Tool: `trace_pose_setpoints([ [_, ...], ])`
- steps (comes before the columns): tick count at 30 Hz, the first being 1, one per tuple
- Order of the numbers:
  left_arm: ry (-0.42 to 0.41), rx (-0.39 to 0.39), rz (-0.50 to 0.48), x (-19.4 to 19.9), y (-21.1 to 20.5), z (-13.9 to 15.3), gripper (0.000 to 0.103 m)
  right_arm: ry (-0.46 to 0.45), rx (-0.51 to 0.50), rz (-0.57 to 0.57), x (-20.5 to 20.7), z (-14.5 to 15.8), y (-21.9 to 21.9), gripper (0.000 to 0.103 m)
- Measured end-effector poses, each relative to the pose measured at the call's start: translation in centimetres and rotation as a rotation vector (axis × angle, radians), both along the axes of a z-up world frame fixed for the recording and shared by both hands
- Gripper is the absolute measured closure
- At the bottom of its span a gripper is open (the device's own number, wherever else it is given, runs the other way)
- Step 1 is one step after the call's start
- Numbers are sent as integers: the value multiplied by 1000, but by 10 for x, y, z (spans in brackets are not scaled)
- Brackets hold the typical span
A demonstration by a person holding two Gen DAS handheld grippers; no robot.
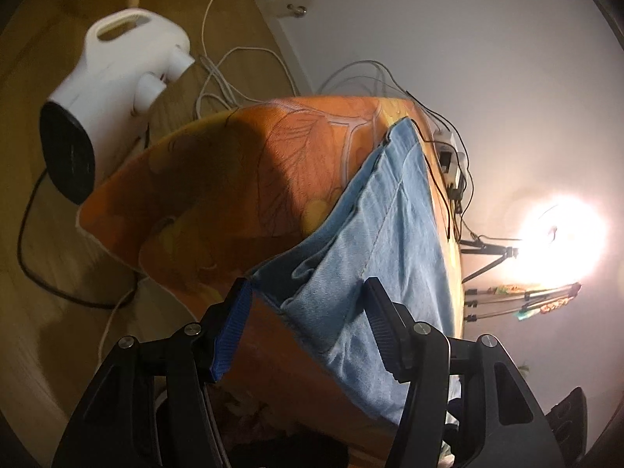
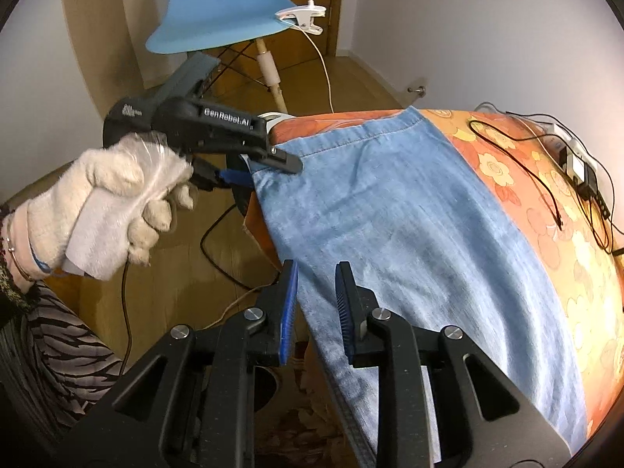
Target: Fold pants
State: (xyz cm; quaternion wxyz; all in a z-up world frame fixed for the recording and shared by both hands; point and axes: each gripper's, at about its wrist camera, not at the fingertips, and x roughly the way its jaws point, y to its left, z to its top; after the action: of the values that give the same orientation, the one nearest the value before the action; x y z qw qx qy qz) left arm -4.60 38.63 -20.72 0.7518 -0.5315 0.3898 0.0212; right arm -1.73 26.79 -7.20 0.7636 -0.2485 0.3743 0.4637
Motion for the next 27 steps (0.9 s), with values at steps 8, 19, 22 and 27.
trace_pose_setpoints([
  [8,-28,30,29,-9,5,11,62,7,-4,-10,3,-3,0,82],
  [19,-57,159,26,-8,-4,35,90,99,61,-68,26,13,4,74],
  [22,-62,150,32,-9,5,33,84,101,81,-64,27,19,9,64],
  [27,-56,143,-16,2,13,19,47,111,82,-37,24,21,16,64],
])
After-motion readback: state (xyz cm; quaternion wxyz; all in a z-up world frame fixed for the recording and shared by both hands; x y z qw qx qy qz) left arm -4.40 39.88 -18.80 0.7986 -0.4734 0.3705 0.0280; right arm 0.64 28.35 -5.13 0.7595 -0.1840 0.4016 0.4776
